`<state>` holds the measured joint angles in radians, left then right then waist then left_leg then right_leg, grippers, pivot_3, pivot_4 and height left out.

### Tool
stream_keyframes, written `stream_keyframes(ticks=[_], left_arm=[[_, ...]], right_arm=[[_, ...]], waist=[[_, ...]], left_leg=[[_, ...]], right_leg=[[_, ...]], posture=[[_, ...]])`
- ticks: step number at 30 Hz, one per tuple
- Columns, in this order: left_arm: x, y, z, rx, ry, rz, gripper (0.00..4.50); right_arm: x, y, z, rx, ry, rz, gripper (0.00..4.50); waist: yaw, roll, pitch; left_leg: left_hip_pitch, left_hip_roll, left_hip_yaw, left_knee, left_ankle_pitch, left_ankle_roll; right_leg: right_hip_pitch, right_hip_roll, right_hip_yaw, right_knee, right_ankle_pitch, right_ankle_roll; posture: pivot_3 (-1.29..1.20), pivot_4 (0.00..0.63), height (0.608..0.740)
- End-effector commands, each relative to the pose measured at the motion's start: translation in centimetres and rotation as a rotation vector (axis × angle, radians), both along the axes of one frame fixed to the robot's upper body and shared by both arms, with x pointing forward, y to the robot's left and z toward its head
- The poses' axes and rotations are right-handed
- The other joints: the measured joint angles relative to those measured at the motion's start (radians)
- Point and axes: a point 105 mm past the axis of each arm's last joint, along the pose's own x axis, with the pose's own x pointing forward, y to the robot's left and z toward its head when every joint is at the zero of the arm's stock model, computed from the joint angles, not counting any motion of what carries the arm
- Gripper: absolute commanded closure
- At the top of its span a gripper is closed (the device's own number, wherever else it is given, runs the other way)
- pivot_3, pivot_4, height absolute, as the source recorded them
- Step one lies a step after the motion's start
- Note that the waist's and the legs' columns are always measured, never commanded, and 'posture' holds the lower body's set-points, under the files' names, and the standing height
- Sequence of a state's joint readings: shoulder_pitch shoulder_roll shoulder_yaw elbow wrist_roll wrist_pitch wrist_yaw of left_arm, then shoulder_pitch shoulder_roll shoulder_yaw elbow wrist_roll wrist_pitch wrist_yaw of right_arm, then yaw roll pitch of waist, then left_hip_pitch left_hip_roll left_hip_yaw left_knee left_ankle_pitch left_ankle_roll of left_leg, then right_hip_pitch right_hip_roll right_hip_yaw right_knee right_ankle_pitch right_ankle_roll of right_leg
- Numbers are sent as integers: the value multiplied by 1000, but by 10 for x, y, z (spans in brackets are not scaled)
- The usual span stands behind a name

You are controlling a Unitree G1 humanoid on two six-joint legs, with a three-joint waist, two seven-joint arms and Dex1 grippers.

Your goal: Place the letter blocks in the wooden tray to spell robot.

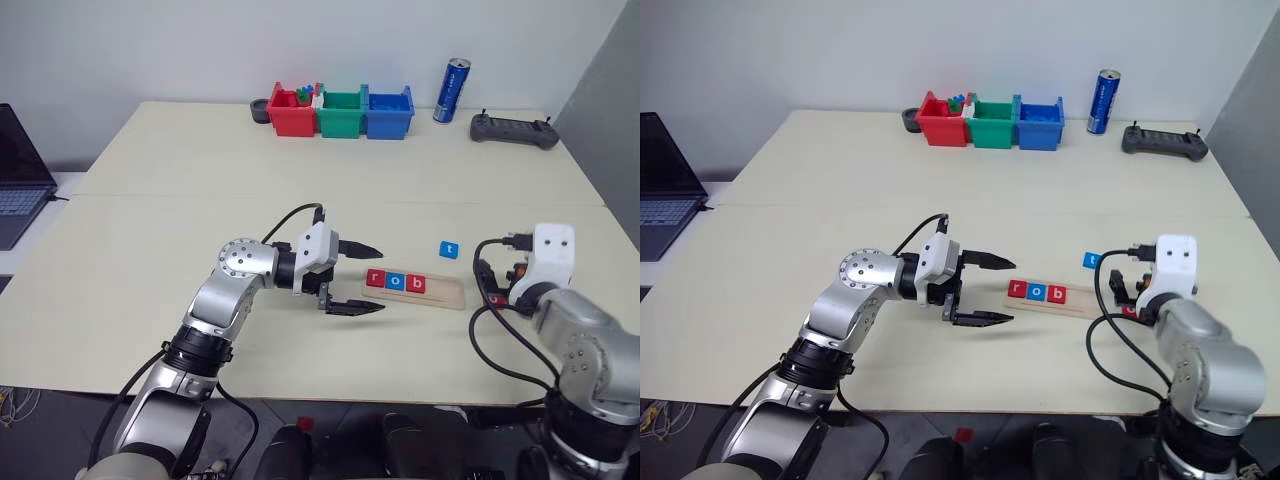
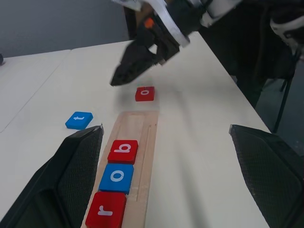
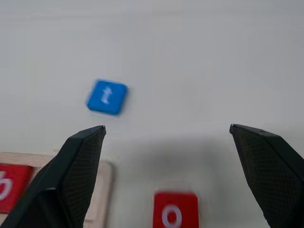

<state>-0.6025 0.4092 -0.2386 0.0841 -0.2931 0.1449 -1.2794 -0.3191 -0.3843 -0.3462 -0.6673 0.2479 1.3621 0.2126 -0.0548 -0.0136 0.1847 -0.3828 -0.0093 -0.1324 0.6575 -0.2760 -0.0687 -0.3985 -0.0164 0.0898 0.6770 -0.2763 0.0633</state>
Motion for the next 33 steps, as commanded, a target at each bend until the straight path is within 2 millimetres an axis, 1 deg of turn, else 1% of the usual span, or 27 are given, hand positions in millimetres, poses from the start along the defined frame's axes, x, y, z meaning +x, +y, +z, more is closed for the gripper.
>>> stream_keyframes(ticks=[1, 3, 4, 6, 9, 11, 14, 17, 21, 23, 28, 33], left_arm=[[0, -3, 10, -15, -39, -24, 0], [0, -3, 10, -14, -36, -31, 0], [-1, -4, 10, -12, -35, -35, 0], [0, -4, 10, -8, -33, -40, 0], [1, -4, 9, -3, -33, -44, 0], [1, -4, 9, 0, -33, -47, 0], [1, -5, 9, -1, -34, -51, 0], [0, -5, 8, -2, -36, -54, 0], [-2, -5, 8, 0, -35, -57, 0], [-2, -4, 8, 0, -35, -55, 0], [-2, -3, 8, 3, -36, -50, 0], [-2, -3, 8, 0, -37, -47, 0]], right_arm=[[-5, 15, 19, -39, -94, 324, 45], [-13, 16, 19, -119, -119, 545, 45], [-17, 14, 15, -182, -118, 652, 45], [-26, 4, -4, -306, -65, 828, 45], [-27, -18, -23, -353, 22, 931, 45], [-29, -25, -34, -390, 75, 1006, 45], [-26, -28, -38, -367, 103, 1048, 45], [-22, -37, -46, -388, 153, 1073, 45], [-8, -43, -48, -380, 161, 1061, 45], [-5, -44, -49, -367, 171, 1058, 45], [-1, -57, -60, -353, 246, 1037, 45], [3, -55, -57, -309, 243, 1029, 45]], waist=[[2, -1, 0], [5, -1, 1], [5, -2, 1], [3, -2, 1], [-3, -3, 2], [-6, -3, 2], [-9, -3, 2], [-6, -3, 2], [-1, -3, 2], [-1, -3, 2], [-1, -3, 2], [-2, -3, 2]], left_leg=[[0, 0, 0, 0, 0, 0], [0, 0, 0, -2, 0, 0], [0, 0, 0, -2, 0, 0], [0, -1, 1, -3, 0, 0], [2, -1, 1, -3, 0, 1], [3, 0, 2, -3, 0, 1], [4, 0, 2, -3, 0, 1], [4, 0, 2, -3, 0, 0], [3, -1, 1, -2, 0, 0], [3, -1, 1, -2, 0, 0], [3, -1, 1, -1, 0, 0], [3, -1, 1, -1, 0, 0]], right_leg=[[0, 0, 0, -1, 0, 0], [1, -1, -1, -3, 0, 0], [1, -1, -1, -4, 0, 0], [2, -2, -1, -6, 0, 0], [4, -2, -1, -7, 0, 1], [4, -1, 0, -6, 0, 0], [4, -1, 0, -5, 0, 0], [4, -1, 0, -4, 0, 0], [4, -2, 0, -4, 0, 0], [4, -2, 0, -4, 0, 0], [4, -2, 0, -4, 0, 0], [4, -2, 0, -4, 0, 0]], posture=[[0, 150, 740], [0, 150, 740], [0, 150, 740], [0, 150, 740], [0, 150, 740], [0, 150, 740], [0, 150, 740], [0, 150, 740], [0, 150, 740], [0, 150, 740], [0, 150, 740], [0, 150, 740]])
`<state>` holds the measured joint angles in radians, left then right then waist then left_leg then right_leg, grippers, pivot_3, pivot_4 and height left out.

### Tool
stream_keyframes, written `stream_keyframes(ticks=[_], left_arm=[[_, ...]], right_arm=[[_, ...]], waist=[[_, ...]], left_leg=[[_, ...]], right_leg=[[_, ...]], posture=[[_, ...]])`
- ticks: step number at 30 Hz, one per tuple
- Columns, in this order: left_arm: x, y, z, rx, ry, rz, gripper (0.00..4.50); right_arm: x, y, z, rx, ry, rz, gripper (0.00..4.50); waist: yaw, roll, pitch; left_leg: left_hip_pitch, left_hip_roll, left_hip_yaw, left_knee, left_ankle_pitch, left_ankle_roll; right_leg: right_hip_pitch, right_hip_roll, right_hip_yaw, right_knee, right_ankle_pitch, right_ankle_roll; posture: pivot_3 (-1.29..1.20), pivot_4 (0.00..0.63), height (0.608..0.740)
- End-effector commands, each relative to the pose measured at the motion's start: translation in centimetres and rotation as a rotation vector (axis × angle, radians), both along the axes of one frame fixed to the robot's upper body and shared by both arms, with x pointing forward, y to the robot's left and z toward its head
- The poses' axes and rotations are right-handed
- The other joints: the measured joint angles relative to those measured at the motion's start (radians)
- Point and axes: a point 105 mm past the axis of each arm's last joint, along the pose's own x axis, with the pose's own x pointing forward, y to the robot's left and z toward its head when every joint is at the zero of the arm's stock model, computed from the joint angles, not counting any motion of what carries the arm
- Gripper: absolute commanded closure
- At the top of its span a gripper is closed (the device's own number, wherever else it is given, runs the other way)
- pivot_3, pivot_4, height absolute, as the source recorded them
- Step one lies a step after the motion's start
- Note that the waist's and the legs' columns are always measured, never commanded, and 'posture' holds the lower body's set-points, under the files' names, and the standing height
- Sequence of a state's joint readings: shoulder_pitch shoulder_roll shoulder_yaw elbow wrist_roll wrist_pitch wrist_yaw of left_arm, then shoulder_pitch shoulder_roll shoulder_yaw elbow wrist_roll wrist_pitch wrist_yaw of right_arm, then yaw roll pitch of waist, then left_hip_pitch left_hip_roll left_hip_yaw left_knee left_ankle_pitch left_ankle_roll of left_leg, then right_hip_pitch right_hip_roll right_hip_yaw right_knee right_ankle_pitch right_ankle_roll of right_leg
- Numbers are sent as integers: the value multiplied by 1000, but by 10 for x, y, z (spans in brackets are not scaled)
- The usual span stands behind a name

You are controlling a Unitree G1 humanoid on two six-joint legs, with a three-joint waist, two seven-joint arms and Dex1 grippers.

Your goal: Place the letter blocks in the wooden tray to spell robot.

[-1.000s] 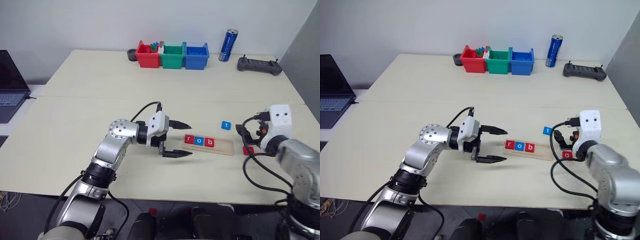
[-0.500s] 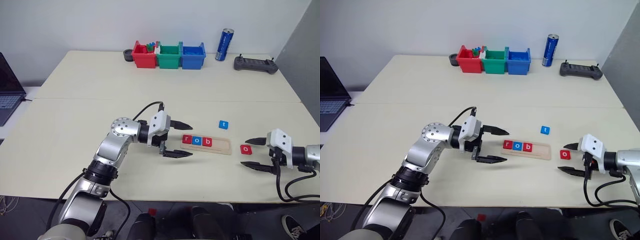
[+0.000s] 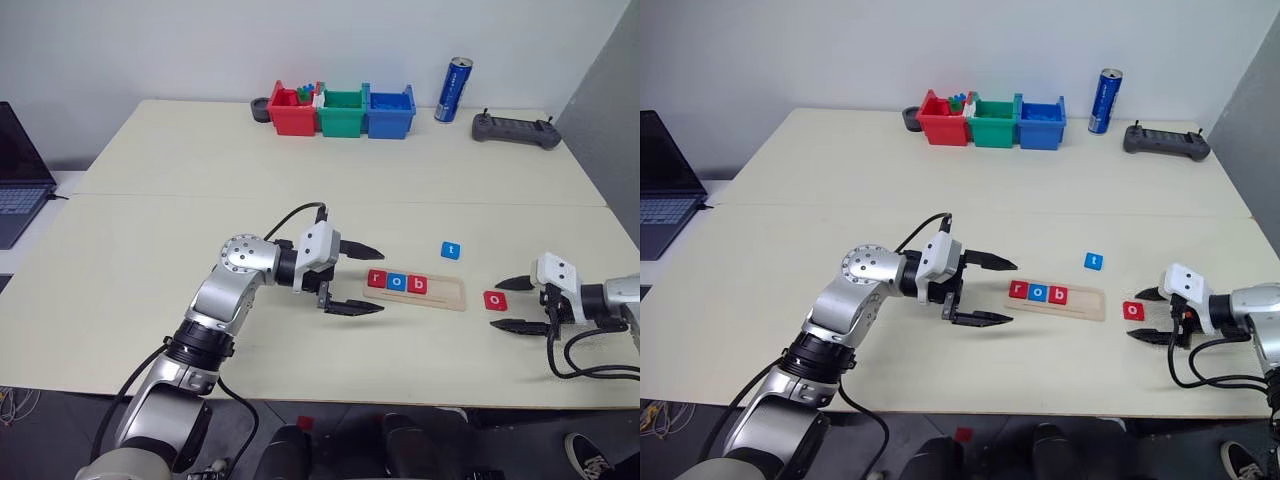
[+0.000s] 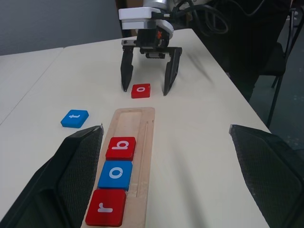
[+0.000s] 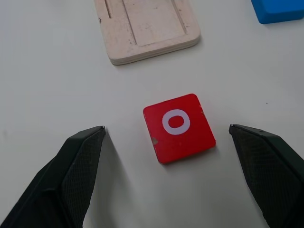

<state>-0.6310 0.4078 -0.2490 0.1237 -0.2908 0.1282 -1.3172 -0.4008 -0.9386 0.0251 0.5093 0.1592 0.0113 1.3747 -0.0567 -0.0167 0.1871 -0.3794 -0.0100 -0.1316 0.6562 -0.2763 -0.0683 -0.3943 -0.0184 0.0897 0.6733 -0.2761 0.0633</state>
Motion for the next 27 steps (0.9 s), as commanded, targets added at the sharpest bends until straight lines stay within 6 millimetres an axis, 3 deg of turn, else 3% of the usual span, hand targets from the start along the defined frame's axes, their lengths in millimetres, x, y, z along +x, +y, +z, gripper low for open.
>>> stream_keyframes(ticks=[1, 2, 5, 12, 16, 22, 27], left_arm=[[-3, -2, 9, -20, -38, -12, 0], [-3, -2, 9, -21, -38, -12, 0], [-2, -3, 10, -23, -39, -13, 0], [-2, -3, 11, -22, -42, -11, 0], [-2, -2, 10, -20, -43, -9, 0], [0, -1, 11, -19, -46, -5, 0], [0, 2, 11, -14, -47, -1, 0]], right_arm=[[4, 4, 9, 19, -18, 14, 45], [5, 5, 9, 22, -23, 15, 45], [7, 7, 10, 25, -38, 16, 649], [7, 10, 8, 34, -45, 24, 3077], [9, 17, 19, 36, -66, 47, 3058], [21, 63, 49, 142, -140, 120, 3058], [24, 87, 43, 167, -142, 144, 3058]], waist=[[0, 0, 0], [0, 0, 0], [0, 0, 0], [0, 0, 0], [0, 0, 0], [-5, 0, 0], [2, 0, 0]], left_leg=[[0, 0, 0, 0, 0, 0], [0, 0, 0, 0, 0, 0], [0, 0, 0, 0, 0, 0], [0, 0, 0, 1, 0, 0], [0, 0, 0, 1, 0, 0], [0, 0, 0, 2, 0, 0], [-1, 0, -1, 3, 0, 0]], right_leg=[[0, 0, 0, 0, 0, 0], [0, 0, 0, 0, 0, 0], [0, 0, 0, 0, 0, 0], [0, 0, 0, 1, 0, 0], [0, 0, 0, 1, 0, 0], [0, 0, 0, 3, 0, 0], [0, 0, -1, 3, 0, 0]], posture=[[0, 150, 740], [0, 150, 740], [0, 150, 740], [0, 150, 740], [0, 150, 740], [0, 150, 740], [0, 150, 740]])
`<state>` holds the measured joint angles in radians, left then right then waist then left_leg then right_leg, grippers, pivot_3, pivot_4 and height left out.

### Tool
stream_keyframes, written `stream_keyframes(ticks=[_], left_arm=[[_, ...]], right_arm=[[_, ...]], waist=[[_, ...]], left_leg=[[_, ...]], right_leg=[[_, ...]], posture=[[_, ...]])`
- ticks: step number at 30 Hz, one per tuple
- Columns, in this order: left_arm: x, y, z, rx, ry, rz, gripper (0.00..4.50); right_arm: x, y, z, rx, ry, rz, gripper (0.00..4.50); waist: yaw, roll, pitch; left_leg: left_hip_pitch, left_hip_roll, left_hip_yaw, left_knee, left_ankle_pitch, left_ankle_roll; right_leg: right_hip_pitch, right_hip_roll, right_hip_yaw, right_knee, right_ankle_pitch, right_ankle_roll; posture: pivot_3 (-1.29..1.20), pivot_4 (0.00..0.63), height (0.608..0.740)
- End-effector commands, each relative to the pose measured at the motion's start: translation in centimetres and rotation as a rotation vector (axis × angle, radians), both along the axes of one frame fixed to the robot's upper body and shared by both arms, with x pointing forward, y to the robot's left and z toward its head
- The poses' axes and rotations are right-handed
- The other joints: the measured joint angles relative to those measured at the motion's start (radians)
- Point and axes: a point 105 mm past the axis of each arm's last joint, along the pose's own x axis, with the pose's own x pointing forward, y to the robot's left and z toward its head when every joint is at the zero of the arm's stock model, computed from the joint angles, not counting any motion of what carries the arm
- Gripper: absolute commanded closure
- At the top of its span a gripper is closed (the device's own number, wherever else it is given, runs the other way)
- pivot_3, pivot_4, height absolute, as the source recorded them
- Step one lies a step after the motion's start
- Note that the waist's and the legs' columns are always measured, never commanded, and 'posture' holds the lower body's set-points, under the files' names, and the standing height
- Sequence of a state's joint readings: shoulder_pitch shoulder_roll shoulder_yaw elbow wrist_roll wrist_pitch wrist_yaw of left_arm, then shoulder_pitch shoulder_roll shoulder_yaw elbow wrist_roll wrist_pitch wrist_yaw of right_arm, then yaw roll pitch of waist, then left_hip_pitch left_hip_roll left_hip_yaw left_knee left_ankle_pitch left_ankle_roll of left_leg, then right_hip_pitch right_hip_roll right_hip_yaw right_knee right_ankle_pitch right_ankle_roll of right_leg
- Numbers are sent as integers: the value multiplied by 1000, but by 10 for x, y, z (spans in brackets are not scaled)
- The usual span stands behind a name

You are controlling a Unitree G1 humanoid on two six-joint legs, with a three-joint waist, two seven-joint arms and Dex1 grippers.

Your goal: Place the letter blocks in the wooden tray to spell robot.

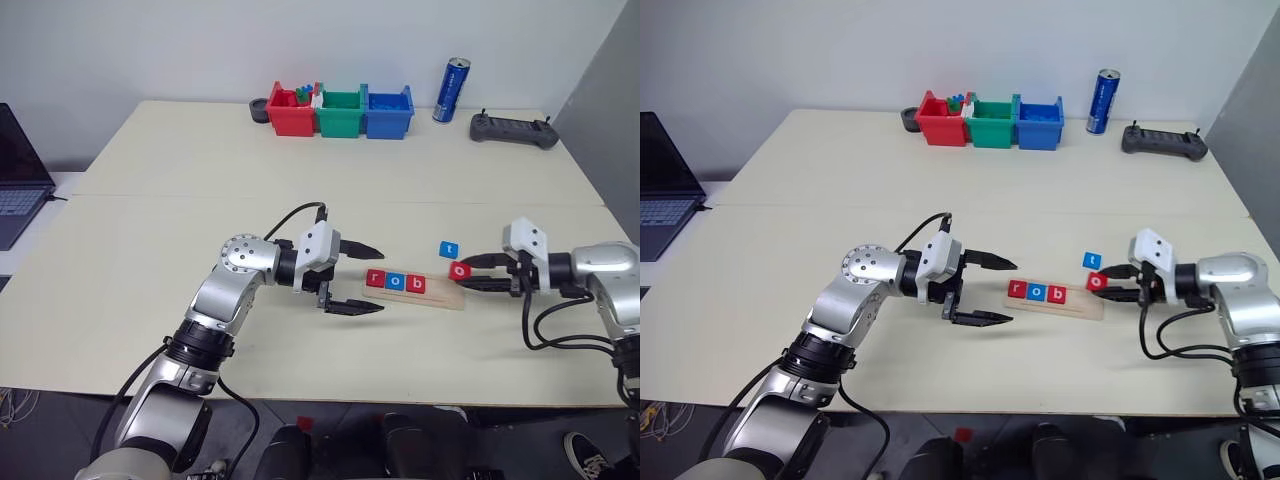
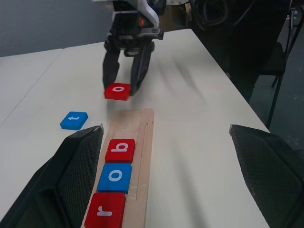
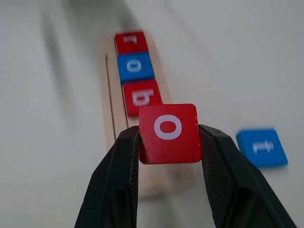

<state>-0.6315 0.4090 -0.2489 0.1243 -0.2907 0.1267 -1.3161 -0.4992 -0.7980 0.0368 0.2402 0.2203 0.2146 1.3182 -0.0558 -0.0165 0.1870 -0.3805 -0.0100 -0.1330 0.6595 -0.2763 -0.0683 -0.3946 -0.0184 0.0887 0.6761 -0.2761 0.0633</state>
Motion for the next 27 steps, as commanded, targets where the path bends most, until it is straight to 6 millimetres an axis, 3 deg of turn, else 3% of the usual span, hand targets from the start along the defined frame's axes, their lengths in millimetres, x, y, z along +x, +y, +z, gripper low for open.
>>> stream_keyframes(ticks=[1, 10, 27], left_arm=[[0, 2, 10, -12, -46, -1, 0], [-1, 5, 11, -5, -48, 9, 0], [-3, 6, 10, -4, -44, 17, 0]], right_arm=[[1, 11, 0, 3, -13, 16, 3058], [3, 20, -16, -38, 10, 61, 3058], [8, 12, -18, -72, 13, 58, 3058]], waist=[[3, 0, 0], [3, 0, 0], [-1, 0, 0]], left_leg=[[0, 0, 0, 0, 0, 0], [0, -1, 0, 0, 0, 0], [0, -1, 0, 0, 0, 0]], right_leg=[[0, 0, 0, 0, 0, 0], [-1, -1, 0, 0, 0, 0], [-1, -1, 0, 2, 0, 0]], posture=[[0, 150, 740], [0, 150, 740], [0, 150, 740]])
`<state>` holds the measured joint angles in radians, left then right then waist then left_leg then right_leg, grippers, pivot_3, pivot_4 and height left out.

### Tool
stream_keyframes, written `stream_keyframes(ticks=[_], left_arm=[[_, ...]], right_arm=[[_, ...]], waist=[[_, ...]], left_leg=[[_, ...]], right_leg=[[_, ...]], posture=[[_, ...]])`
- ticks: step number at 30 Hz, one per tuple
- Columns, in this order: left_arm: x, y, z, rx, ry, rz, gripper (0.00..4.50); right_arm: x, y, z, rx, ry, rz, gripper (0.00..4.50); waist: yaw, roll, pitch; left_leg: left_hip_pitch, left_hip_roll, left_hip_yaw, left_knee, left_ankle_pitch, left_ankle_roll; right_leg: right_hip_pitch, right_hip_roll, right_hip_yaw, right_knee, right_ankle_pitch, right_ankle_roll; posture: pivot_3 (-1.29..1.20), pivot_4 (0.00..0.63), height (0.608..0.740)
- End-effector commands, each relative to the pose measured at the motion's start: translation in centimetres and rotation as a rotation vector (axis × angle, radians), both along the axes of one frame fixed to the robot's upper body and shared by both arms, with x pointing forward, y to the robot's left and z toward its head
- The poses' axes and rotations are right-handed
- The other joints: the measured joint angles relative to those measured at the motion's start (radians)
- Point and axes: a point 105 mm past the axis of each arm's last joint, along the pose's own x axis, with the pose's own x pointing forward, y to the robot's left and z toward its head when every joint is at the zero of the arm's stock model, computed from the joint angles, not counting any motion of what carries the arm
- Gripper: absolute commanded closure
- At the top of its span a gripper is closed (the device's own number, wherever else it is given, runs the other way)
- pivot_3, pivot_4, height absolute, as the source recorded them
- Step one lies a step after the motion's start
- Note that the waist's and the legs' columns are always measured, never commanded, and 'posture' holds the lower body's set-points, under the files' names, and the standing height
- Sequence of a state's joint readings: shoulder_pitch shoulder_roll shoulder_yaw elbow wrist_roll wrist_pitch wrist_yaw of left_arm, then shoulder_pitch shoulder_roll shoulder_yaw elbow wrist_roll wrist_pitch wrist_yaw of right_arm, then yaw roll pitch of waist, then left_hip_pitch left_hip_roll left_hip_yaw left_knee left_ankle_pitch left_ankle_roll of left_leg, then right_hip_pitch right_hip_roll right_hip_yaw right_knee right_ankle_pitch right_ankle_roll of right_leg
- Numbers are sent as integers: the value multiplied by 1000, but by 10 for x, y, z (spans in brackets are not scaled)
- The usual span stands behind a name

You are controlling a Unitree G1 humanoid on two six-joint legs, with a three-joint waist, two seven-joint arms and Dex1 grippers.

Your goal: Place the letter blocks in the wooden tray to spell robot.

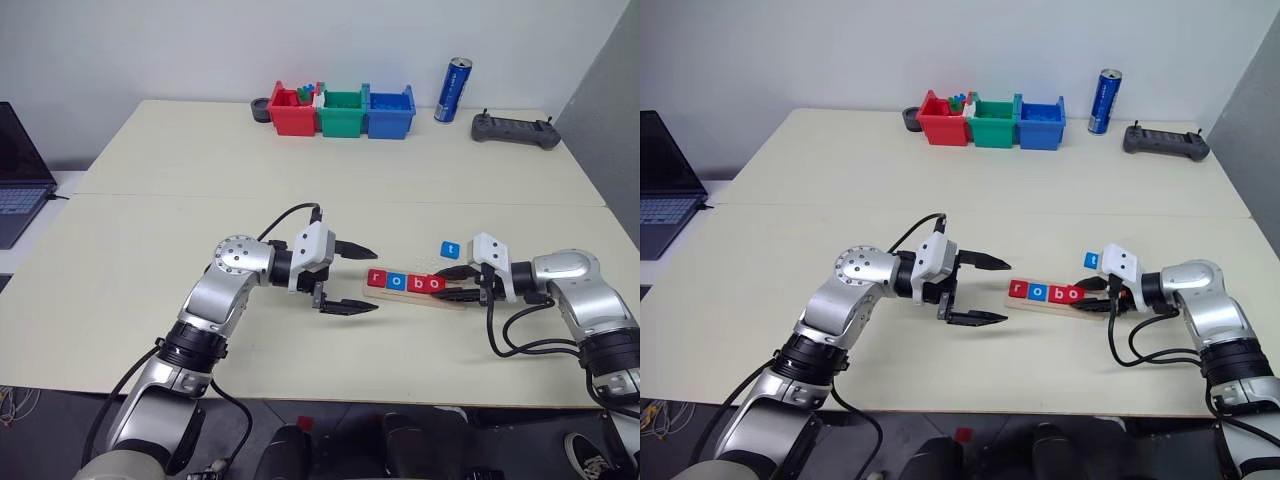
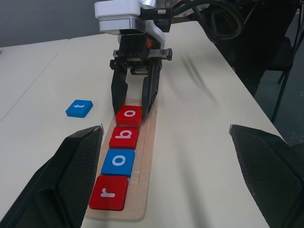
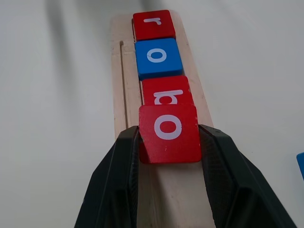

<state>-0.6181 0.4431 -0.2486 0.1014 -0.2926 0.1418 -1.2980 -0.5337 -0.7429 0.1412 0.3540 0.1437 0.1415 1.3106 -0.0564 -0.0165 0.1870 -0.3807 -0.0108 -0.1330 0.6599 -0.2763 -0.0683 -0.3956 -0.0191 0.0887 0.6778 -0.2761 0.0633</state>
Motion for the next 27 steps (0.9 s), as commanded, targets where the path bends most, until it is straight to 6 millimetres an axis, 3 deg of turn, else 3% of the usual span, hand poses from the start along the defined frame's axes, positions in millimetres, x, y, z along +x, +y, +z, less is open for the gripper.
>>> stream_keyframes(ticks=[1, 16, 25, 27], left_arm=[[-3, -1, 11, -25, -43, -15, 0], [-2, -2, 12, -24, -46, -14, 0], [-2, -3, 12, -28, -48, -12, 0], [-2, -3, 12, -29, -48, -13, 0]], right_arm=[[3, -1, 13, -13, -46, 20, 3058], [5, -3, 9, -38, -49, 35, 3058], [8, -1, 16, -12, -53, 24, 45], [8, -2, 20, 2, -55, 14, 45]], waist=[[0, 0, 0], [0, 0, 0], [0, 0, 0], [0, 0, 0]], left_leg=[[0, 0, 0, 0, 0, 0], [0, 0, 0, 0, 0, 0], [0, 0, 0, 0, 0, 0], [0, 0, 0, 0, 0, 0]], right_leg=[[0, 0, 0, 0, 0, 0], [0, 0, 0, 0, 0, 0], [0, 0, 0, 0, 0, 0], [0, 0, 0, 0, 0, 0]], posture=[[0, 150, 740], [0, 150, 740], [0, 150, 740], [0, 150, 740]])
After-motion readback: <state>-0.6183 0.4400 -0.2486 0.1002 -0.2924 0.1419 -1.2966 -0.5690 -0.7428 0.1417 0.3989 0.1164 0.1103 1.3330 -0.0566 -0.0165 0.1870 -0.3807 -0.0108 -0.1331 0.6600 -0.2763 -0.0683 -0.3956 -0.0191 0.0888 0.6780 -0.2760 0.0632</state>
